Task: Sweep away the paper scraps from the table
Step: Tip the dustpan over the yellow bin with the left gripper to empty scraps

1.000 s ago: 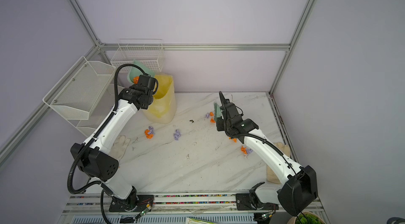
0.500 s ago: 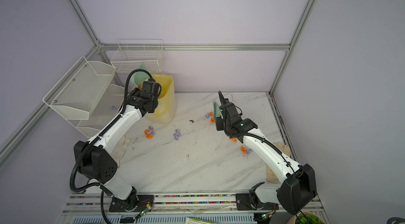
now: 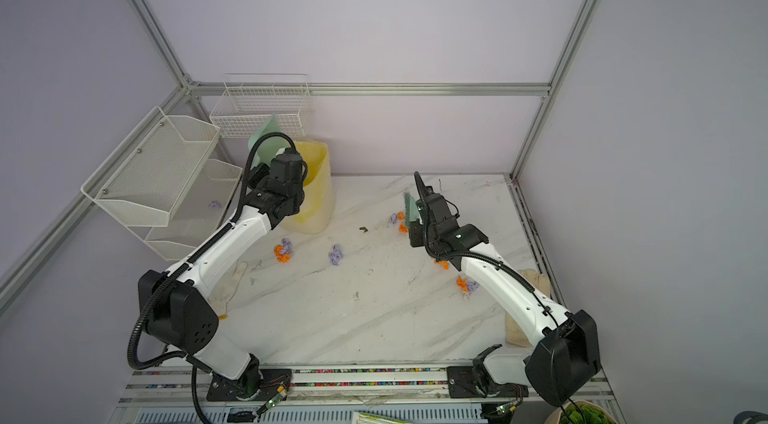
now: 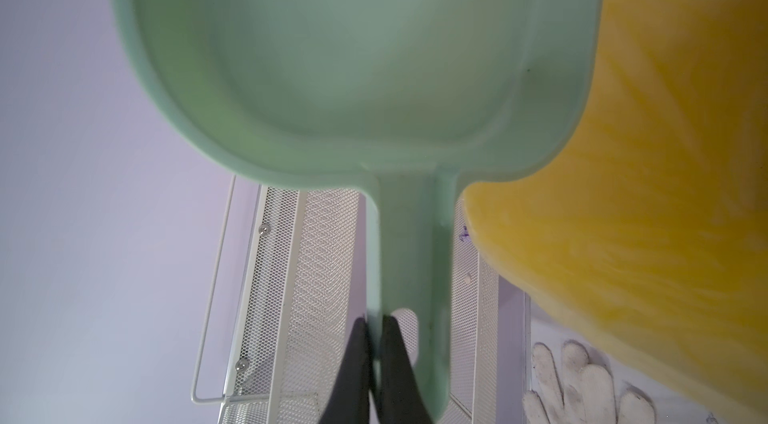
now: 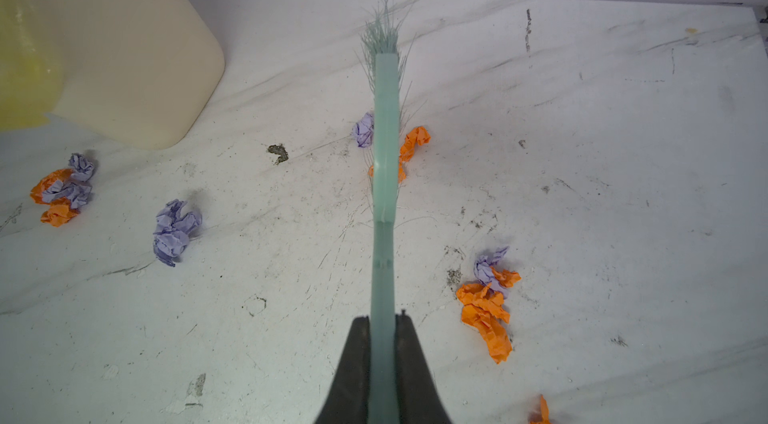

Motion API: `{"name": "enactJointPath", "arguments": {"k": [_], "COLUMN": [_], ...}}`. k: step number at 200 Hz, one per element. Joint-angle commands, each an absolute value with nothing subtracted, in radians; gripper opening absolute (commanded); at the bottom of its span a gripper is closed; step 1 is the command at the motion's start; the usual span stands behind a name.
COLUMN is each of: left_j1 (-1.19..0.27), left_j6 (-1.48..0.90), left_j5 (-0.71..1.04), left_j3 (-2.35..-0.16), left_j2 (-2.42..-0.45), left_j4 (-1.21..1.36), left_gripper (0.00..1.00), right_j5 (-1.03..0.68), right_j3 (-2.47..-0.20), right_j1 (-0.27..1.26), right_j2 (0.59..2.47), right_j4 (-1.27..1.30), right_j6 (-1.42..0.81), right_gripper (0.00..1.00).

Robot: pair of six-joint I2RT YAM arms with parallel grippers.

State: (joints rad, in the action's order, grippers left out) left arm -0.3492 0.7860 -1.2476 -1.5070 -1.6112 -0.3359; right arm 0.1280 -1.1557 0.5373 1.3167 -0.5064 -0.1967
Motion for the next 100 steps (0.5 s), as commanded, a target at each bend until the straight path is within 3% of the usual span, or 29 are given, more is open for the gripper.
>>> {"name": "enactJointPath", "arguments": {"k": [1,100], "left_j1": [-0.358,-0.400], "left_j6": [0.847,0.735], "left_j5": [-1.248,-1.226], "left_j3": [-1.464,-1.464], "left_j2": [-1.565,-1.498], "left_j4": [-0.202,-0.311], "left_gripper": [0.00,0.00], "right_j5": [0.145,0.144], "right_j3": [-1.146,-1.135], "right_j1": [0.532,0.532], "right_j2": [1.292,1.285], "right_j4": [-0.476,-0.473], "right_j6": [-0.193,-0.201], "right_gripper": [0.00,0.00]}}
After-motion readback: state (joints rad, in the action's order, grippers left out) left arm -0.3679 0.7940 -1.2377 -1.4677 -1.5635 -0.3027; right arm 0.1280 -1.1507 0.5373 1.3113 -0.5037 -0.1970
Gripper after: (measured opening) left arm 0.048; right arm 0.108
